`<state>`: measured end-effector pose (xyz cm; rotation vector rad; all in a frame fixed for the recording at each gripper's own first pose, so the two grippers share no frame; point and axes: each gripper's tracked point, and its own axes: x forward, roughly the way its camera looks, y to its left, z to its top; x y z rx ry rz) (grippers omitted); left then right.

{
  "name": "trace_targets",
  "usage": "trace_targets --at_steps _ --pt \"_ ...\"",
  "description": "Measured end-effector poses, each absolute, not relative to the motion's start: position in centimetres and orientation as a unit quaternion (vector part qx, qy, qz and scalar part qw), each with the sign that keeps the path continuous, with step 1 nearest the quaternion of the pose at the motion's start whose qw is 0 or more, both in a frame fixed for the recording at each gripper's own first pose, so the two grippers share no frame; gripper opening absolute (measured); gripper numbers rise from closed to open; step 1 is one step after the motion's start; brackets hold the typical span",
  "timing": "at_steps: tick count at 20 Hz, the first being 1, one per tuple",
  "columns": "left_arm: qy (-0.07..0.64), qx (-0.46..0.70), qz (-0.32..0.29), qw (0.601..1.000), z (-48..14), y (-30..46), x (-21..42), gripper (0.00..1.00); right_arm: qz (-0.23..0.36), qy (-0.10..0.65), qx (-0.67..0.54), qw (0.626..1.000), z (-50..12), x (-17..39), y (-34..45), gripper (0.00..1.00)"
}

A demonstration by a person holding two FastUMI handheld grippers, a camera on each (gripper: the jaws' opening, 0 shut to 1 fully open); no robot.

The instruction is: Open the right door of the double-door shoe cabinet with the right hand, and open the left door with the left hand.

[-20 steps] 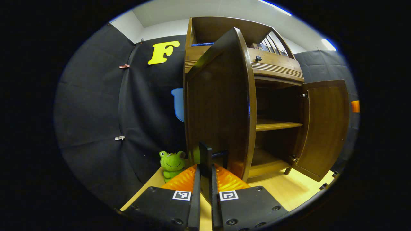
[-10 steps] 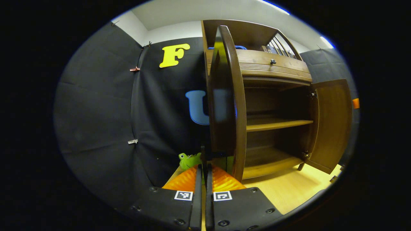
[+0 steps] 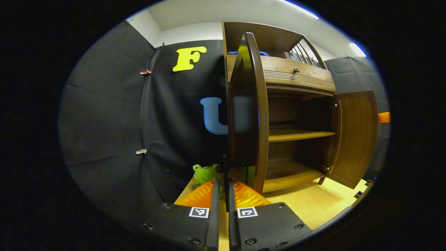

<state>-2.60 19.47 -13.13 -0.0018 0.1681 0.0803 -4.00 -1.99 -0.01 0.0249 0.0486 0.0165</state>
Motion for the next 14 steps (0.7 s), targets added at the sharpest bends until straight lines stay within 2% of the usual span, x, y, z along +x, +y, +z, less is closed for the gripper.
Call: trace_targets --at_steps 1,3,6,8,9,10,11,14 --pt "0.083 0.011 0.044 0.996 -12.9 19.7 -3.1 0.17 0.008 0.024 0.012 1.0 -0.1 -3.9 -2.1 0.96" --pt "0.079 0.019 0.049 0.995 -12.1 19.8 -4.7 0.24 0.009 0.024 0.011 1.0 -0.2 -3.7 -2.0 0.96" --pt "0.062 0.01 0.056 0.996 -10.8 19.5 -6.7 0.61 0.013 0.023 0.016 1.0 -0.3 -3.3 -1.7 1.0" --pt "0.052 0.017 0.067 0.996 -9.9 19.3 -7.9 0.87 0.016 0.024 0.015 0.999 -0.4 -3.2 -1.6 0.93" --pt "0.052 0.02 0.069 0.996 -9.5 19.0 -8.6 0.99 0.018 0.024 0.015 0.999 -0.5 -3.1 -1.5 0.96" --pt "0.054 0.017 0.065 0.996 -9.7 18.6 -8.6 0.96 0.02 0.024 0.014 0.999 -0.6 -3.0 -1.4 1.0" --pt "0.057 0.012 0.058 0.997 -9.4 17.9 -8.9 0.92 0.021 0.025 0.014 0.999 -0.6 -3.0 -1.4 0.96" --pt "0.052 0.001 0.064 0.997 -8.1 16.9 -9.4 1.0 0.026 0.024 0.013 0.999 -0.6 -3.0 -1.2 1.0"
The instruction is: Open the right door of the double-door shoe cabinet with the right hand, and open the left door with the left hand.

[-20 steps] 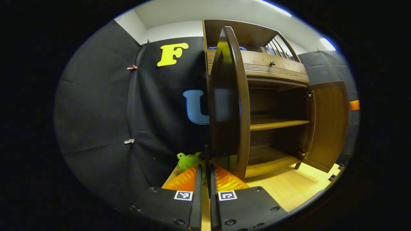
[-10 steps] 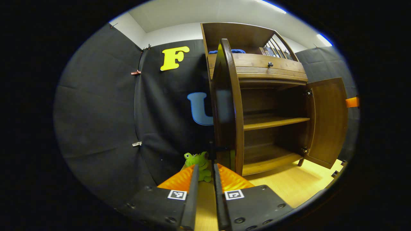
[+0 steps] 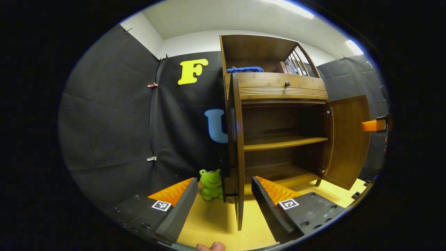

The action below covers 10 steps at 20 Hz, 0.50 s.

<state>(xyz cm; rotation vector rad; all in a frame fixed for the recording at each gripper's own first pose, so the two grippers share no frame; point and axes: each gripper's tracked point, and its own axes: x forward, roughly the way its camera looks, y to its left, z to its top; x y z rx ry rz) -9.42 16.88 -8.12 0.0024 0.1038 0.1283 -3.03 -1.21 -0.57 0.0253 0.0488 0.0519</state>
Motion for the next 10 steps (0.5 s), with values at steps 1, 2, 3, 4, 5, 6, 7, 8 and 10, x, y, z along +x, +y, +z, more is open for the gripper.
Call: trace_targets --at_steps 1,2,3,4,5,6,7,8,10 --pt "0.05 -0.002 0.068 0.996 -7.6 16.4 -9.5 1.0 0.026 0.024 0.012 0.999 -0.5 -3.1 -1.2 1.0" --pt "0.046 -0.005 0.069 0.997 -7.1 15.8 -9.5 0.96 0.027 0.022 0.012 0.999 -0.4 -3.1 -1.2 1.0" --pt "0.043 -0.006 0.067 0.997 -6.6 15.1 -9.4 1.0 0.028 0.022 0.013 0.999 -0.5 -3.1 -1.1 1.0" --pt "0.04 -0.005 0.063 0.997 -6.1 14.3 -9.4 1.0 0.03 0.022 0.014 0.999 -0.5 -3.1 -1.0 1.0" --pt "0.039 -0.003 0.059 0.998 -5.8 13.4 -9.2 1.0 0.03 0.022 0.014 0.999 -0.5 -3.2 -1.0 1.0" --pt "0.037 -0.001 0.054 0.998 -5.5 12.6 -9.0 0.93 0.03 0.021 0.014 0.999 -0.5 -3.2 -1.0 1.0" --pt "0.037 -0.001 0.048 0.998 -5.2 11.7 -8.7 0.92 0.031 0.019 0.014 0.999 -0.4 -3.2 -1.0 1.0" --pt "0.038 -0.002 0.043 0.998 -5.1 11.0 -8.5 0.92 0.031 0.017 0.014 0.999 -0.3 -3.3 -1.0 0.97" --pt "0.036 -0.005 0.036 0.999 -4.7 9.5 -8.1 0.94 0.032 0.015 0.017 0.999 -0.1 -3.6 -1.1 1.0"
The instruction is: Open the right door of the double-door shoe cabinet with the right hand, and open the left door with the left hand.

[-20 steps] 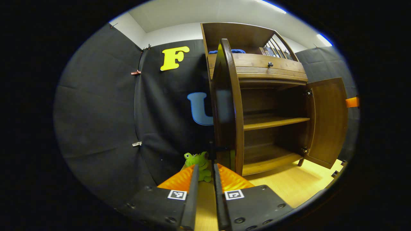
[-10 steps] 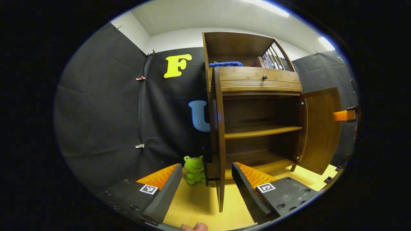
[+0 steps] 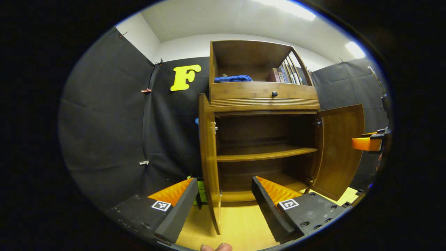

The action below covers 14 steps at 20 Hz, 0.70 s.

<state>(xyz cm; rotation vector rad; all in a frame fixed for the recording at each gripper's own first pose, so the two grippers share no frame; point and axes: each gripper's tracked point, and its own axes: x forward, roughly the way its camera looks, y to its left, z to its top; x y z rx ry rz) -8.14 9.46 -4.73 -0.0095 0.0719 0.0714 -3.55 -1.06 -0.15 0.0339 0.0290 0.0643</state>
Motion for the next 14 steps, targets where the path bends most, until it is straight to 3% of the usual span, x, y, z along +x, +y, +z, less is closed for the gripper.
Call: trace_targets --at_steps 3,4,5,6,7,9,13,14 --pt "0.033 -0.01 0.019 0.999 -4.5 7.0 -7.6 0.92 0.032 0.015 0.018 0.999 -0.3 -3.6 -1.3 1.0" --pt "0.031 -0.009 0.016 0.999 -4.2 6.4 -7.3 1.0 0.031 0.015 0.018 0.999 -0.4 -3.6 -1.4 0.96" --pt "0.028 -0.006 0.014 0.999 -3.9 5.9 -7.1 0.92 0.031 0.016 0.018 0.999 -0.4 -3.6 -1.5 0.96" --pt "0.027 -0.003 0.012 1.0 -3.7 5.4 -6.8 0.92 0.032 0.015 0.019 0.999 -0.3 -3.5 -1.5 0.96" --pt "0.027 -0.002 0.012 1.0 -3.6 4.9 -6.5 1.0 0.032 0.015 0.02 0.999 -0.3 -3.6 -1.6 1.0" --pt "0.027 -0.005 0.01 1.0 -3.1 3.9 -5.8 1.0 0.035 0.014 0.018 0.999 -0.4 -3.5 -1.5 1.0" --pt "0.019 -0.003 0.005 1.0 -2.3 2.1 -4.8 0.93 0.04 0.011 0.011 0.999 -0.4 -3.3 -1.5 1.0" --pt "0.018 0.002 0.003 1.0 -2.2 1.7 -4.5 1.0 0.042 0.011 0.011 0.999 -0.4 -3.3 -1.5 0.96"
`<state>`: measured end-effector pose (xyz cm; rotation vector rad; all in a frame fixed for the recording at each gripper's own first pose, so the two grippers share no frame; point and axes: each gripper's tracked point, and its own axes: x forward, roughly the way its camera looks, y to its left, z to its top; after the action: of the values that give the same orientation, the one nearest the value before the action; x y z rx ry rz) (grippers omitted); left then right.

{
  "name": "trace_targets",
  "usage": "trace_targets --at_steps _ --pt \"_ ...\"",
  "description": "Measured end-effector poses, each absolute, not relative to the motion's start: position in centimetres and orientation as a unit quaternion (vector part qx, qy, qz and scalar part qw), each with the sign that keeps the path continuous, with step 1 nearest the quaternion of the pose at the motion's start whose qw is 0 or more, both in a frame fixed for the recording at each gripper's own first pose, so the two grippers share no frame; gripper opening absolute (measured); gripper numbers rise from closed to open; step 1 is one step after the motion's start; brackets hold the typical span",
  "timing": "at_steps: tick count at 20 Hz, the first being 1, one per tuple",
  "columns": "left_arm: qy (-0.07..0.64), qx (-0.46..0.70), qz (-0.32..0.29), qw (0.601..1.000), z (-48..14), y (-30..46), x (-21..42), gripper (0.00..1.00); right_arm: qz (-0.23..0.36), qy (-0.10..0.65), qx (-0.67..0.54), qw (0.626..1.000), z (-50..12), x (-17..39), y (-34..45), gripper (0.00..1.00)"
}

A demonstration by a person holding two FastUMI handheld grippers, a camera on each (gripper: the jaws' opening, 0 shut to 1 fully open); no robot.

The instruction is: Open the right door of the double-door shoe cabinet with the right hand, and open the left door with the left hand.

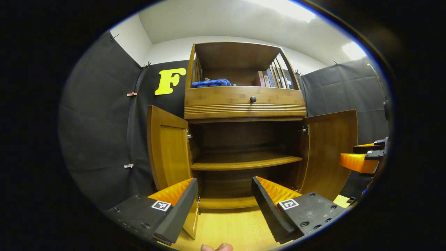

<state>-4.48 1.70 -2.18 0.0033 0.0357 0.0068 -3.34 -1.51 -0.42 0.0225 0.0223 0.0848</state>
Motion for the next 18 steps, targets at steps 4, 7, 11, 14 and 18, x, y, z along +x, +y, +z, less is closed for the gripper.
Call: trace_targets --at_steps 4,7,11,14,18 --pt "0.013 0.007 -0.004 1.0 -1.8 0.3 -3.7 1.0 0.044 0.007 0.01 0.999 -0.2 -2.9 -1.7 1.0" --pt "0.013 0.007 -0.007 1.0 -1.5 -0.3 -3.3 0.96 0.042 0.007 0.01 0.999 -0.4 -2.7 -2.1 0.96" --pt "0.013 0.005 -0.011 1.0 -1.4 -0.9 -2.9 0.99 0.039 0.009 0.012 0.999 -0.5 -2.6 -2.5 0.96" --pt "0.019 0.001 -0.016 1.0 -1.6 -1.1 -2.9 1.0 0.04 0.009 0.01 0.999 -0.6 -2.4 -2.5 1.0" --pt "0.016 0.002 -0.016 1.0 -1.4 -1.1 -2.9 0.93 0.038 0.009 0.008 0.999 -0.6 -2.5 -2.6 0.96"
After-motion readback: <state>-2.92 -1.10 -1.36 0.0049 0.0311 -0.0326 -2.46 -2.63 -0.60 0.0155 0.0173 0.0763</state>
